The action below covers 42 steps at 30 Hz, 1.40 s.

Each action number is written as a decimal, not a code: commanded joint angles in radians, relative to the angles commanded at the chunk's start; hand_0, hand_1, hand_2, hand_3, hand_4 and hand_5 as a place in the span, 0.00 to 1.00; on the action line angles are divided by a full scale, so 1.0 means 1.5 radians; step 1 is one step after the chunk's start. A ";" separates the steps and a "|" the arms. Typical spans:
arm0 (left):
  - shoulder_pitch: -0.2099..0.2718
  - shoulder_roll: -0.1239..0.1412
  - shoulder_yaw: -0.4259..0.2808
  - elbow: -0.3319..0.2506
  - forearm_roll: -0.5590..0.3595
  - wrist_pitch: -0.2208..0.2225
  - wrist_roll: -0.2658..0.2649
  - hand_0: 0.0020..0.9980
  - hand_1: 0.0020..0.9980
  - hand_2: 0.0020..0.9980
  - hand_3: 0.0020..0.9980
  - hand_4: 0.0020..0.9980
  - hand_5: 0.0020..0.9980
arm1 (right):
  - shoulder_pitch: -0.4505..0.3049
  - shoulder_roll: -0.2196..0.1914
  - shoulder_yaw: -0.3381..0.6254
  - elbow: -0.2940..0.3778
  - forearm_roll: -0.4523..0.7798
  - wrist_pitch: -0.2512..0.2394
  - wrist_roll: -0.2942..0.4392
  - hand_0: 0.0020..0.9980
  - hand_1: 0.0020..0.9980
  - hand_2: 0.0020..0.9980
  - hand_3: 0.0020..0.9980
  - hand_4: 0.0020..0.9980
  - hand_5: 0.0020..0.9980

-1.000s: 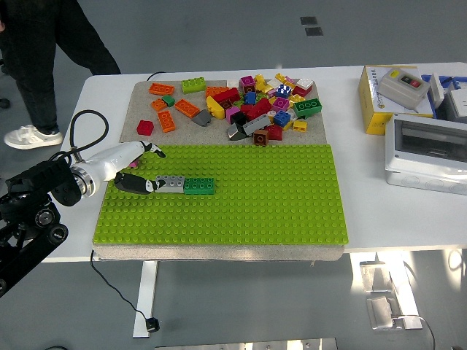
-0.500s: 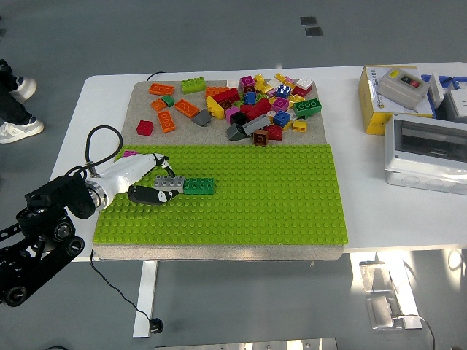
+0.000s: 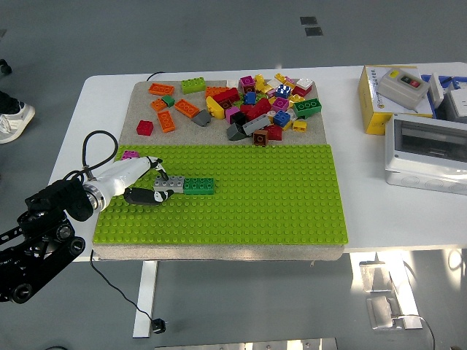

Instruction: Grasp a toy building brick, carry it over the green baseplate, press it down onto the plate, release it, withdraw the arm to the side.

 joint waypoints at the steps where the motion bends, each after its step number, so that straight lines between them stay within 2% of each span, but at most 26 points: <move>1: 0.000 -0.001 0.000 0.003 0.000 0.000 -0.001 1.00 0.95 0.94 0.63 0.69 0.52 | 0.000 0.000 0.000 0.000 0.000 0.000 0.000 0.65 0.56 0.61 0.76 0.43 1.00; 16: 0.003 -0.010 0.005 0.037 -0.004 0.013 -0.012 1.00 0.95 0.94 0.63 0.69 0.52 | -0.001 0.001 -0.002 0.000 0.002 0.000 0.000 0.65 0.56 0.61 0.76 0.43 1.00; 33: 0.000 -0.018 0.008 0.037 0.014 0.027 -0.010 1.00 0.95 0.94 0.63 0.69 0.53 | 0.000 0.002 -0.007 0.000 0.012 -0.002 0.002 0.65 0.56 0.61 0.76 0.43 1.00; 42: 0.000 -0.023 0.018 0.027 0.037 0.048 -0.004 1.00 0.95 0.94 0.63 0.68 0.53 | -0.002 0.003 -0.005 0.000 0.009 -0.001 0.000 0.65 0.56 0.61 0.76 0.43 1.00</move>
